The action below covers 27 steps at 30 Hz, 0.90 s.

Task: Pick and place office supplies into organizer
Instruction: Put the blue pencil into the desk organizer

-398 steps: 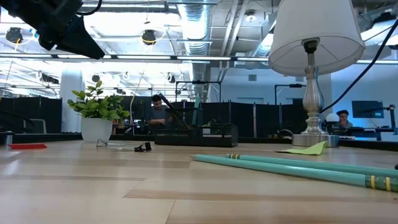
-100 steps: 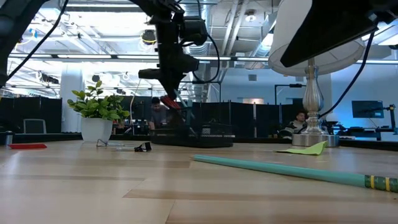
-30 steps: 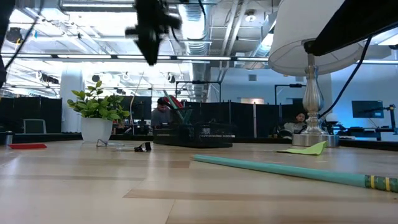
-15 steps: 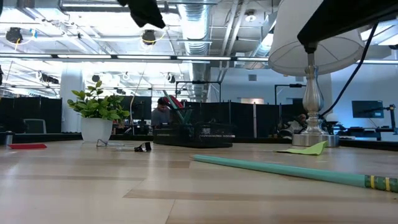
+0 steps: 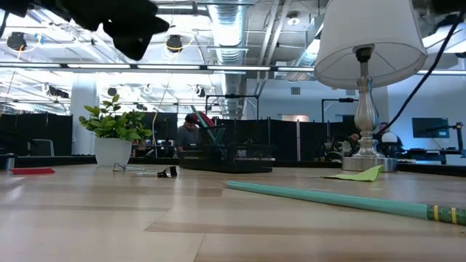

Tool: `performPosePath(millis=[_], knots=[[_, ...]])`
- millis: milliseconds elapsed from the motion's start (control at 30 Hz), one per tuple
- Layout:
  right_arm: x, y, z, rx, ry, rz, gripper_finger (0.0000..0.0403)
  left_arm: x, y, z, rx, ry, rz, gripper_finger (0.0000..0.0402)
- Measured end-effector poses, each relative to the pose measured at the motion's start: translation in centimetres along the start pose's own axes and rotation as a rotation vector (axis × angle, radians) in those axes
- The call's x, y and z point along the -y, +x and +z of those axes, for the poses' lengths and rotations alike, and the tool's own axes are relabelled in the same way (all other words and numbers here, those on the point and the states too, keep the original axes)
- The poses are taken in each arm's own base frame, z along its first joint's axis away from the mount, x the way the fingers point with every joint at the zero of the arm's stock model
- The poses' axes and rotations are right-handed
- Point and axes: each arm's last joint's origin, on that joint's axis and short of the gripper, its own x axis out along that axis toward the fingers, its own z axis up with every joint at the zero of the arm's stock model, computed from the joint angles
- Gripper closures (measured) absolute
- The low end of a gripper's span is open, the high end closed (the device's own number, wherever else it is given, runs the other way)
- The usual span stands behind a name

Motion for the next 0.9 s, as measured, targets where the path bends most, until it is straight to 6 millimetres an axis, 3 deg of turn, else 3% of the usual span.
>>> performPosePath(millis=[533,733,900], knots=[[-0.7,1.5,0.4,0.027,0.001,-0.003,0.0401,0.9,-0.3,0.5,0.088,0.112,-0.026,0.0276],[-1.0,4.8,1.2,-0.038,-0.004,-0.065,0.0401,0.9,-0.3,0.3,0.067,0.138,-0.023,0.0276],[-1.0,8.7,2.3,-0.402,-0.060,-0.084,0.0382,0.9,-0.3,0.1,0.041,0.148,-0.035,0.0276]])
